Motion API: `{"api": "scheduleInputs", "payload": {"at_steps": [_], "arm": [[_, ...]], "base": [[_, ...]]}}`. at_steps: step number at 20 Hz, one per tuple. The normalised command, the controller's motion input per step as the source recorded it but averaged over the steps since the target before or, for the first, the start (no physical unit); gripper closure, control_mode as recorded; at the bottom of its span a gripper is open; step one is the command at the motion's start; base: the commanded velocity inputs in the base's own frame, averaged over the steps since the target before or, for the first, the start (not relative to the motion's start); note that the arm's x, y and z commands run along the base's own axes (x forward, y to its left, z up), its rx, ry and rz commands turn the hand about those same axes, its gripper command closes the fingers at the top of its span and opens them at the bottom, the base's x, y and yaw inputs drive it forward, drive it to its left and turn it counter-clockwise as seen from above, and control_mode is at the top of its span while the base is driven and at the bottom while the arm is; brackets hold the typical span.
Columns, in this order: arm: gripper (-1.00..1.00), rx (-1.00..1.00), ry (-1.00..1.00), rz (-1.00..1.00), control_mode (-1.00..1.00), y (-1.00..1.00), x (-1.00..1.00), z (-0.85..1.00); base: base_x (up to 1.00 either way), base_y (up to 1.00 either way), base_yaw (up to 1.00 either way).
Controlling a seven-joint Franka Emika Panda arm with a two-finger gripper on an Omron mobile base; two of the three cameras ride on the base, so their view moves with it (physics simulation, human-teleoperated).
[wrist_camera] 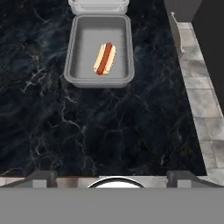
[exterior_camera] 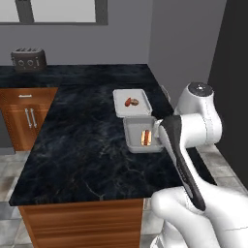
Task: Place the cold items (mushroom and carrot) from the fridge in one tupperware on the dining counter. Place the warm items (kebab skewer and hot dog) in the stove area in another tupperware.
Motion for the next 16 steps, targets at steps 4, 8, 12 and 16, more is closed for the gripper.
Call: {"api": "scheduleInputs", "payload": {"at_steps": [4,8,12,16], "arm": [[-1.0,-0.07,0.0,0.25,-1.0,0.0,-0.96,0.38],[-1.0,-0.01,-0.05,0.1,-1.0,0.01,-0.93,0.04],[-1.0,0.0,-0.15,0.06,-1.0,0.01,-0.93,-0.01],[-1.0,0.0,-0.01,0.02,1.0,0.05,-0.2,0.0]], "base": [[0.0,0.0,0.0],[0.0,0.0,0.0],[0.0,0.0,0.0],[-0.49,0.47,0.02]]}}
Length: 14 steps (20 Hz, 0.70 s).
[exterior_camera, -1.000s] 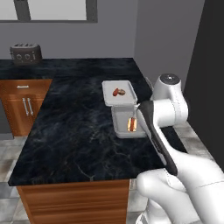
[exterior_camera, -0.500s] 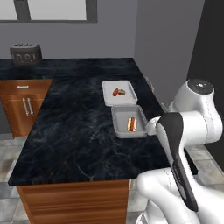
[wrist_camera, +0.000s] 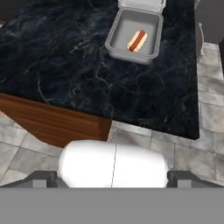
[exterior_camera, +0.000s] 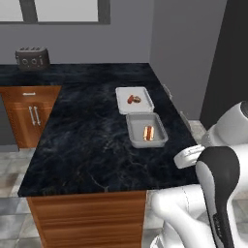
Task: Place the cold items (mushroom and carrot) from the fridge in one tupperware on the dining counter. Place the warm items (kebab skewer and hot dog) in the stove area in another tupperware.
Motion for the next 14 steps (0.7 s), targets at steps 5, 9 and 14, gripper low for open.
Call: {"api": "scheduleInputs", "payload": {"at_steps": [5,9,14], "arm": [[-1.0,0.0,0.0,0.0,1.0,0.0,0.0,0.0],[-1.0,0.0,0.0,0.0,1.0,0.0,0.0,0.0],[-1.0,0.0,0.0,0.0,1.0,0.0,0.0,0.0]], "base": [[-0.4,1.0,0.0],[-0.29,1.0,0.0],[-0.1,1.0,-0.01]]}}
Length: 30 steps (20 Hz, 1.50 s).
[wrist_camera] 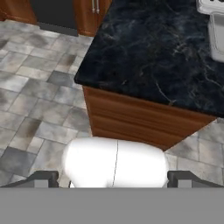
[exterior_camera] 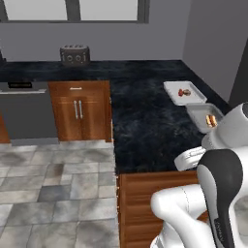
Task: Place the cold items (mushroom and carrot) from the fridge in one tupperware on the dining counter. Place the warm items (kebab skewer and hot dog) in the stove area in another tupperware.
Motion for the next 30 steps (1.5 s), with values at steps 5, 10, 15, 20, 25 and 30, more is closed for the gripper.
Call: {"api": "scheduleInputs", "payload": {"at_steps": [5,10,15,20,25,30], "arm": [[-1.0,0.0,0.0,0.0,1.0,0.0,0.0,0.0],[-1.0,0.0,0.0,0.0,1.0,0.0,0.0,0.0],[-1.0,0.0,0.0,0.0,1.0,0.0,0.0,0.0],[-1.0,0.0,0.0,0.0,1.0,0.0,0.0,0.0],[-1.0,0.0,0.0,0.0,1.0,0.0,0.0,0.0],[-1.0,0.0,0.0,0.0,1.0,0.0,0.0,0.0]], "base": [[0.0,1.0,-0.08],[0.18,1.0,-0.27],[0.48,1.0,-0.31],[0.84,0.87,-0.11],[1.0,0.04,0.29],[1.0,0.0,0.46]]}}
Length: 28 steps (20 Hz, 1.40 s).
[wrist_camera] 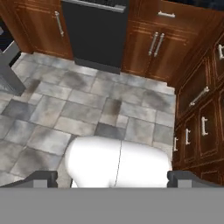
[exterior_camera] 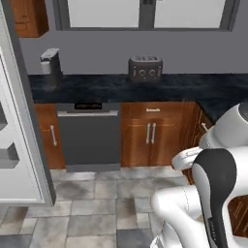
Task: Place the cold items (mushroom and carrot) from the fridge in one tupperware on the dining counter. Place the warm items (kebab skewer and hot dog) in the stove area in another tupperware.
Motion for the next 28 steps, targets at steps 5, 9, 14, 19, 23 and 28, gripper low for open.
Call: {"api": "scheduleInputs", "payload": {"at_steps": [5,9,14,19,23,28], "arm": [[-1.0,0.0,0.0,0.0,1.0,0.0,0.0,0.0],[-1.0,0.0,0.0,0.0,1.0,0.0,0.0,0.0],[-1.0,0.0,0.0,0.0,1.0,0.0,0.0,0.0],[-1.0,0.0,0.0,0.0,1.0,0.0,0.0,0.0],[-1.0,0.0,0.0,0.0,1.0,0.0,0.0,0.0],[-1.0,0.0,0.0,0.0,1.0,0.0,0.0,0.0]], "base": [[1.0,0.08,0.61],[1.0,0.01,0.7],[1.0,-0.36,0.69],[0.99,-0.4,0.68],[0.97,-0.31,0.62],[1.0,-0.21,0.64]]}}
